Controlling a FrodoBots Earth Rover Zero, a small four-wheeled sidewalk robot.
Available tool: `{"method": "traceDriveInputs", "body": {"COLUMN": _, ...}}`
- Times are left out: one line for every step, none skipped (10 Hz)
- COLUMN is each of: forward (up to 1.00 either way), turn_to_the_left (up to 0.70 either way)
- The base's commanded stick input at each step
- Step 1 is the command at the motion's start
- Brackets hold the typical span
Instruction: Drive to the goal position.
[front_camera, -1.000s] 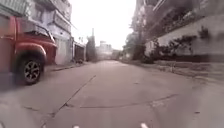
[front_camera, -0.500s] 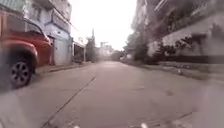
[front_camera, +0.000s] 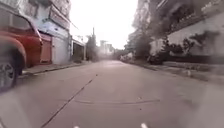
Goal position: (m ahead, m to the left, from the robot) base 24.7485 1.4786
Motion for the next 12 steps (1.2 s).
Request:
{"method": "traceDriveInputs", "body": {"forward": 1.0, "turn_to_the_left": 0.01}}
{"method": "traceDriveInputs", "body": {"forward": 1.0, "turn_to_the_left": 0.01}}
{"method": "traceDriveInputs", "body": {"forward": 1.0, "turn_to_the_left": 0.01}}
{"method": "traceDriveInputs", "body": {"forward": 1.0, "turn_to_the_left": 0.01}}
{"method": "traceDriveInputs", "body": {"forward": 1.0, "turn_to_the_left": 0.01}}
{"method": "traceDriveInputs", "body": {"forward": 1.0, "turn_to_the_left": 0.01}}
{"method": "traceDriveInputs", "body": {"forward": 1.0, "turn_to_the_left": 0.01}}
{"method": "traceDriveInputs", "body": {"forward": 1.0, "turn_to_the_left": 0.01}}
{"method": "traceDriveInputs", "body": {"forward": 1.0, "turn_to_the_left": 0.01}}
{"method": "traceDriveInputs", "body": {"forward": 1.0, "turn_to_the_left": 0.01}}
{"method": "traceDriveInputs", "body": {"forward": 1.0, "turn_to_the_left": 0.01}}
{"method": "traceDriveInputs", "body": {"forward": 1.0, "turn_to_the_left": 0.01}}
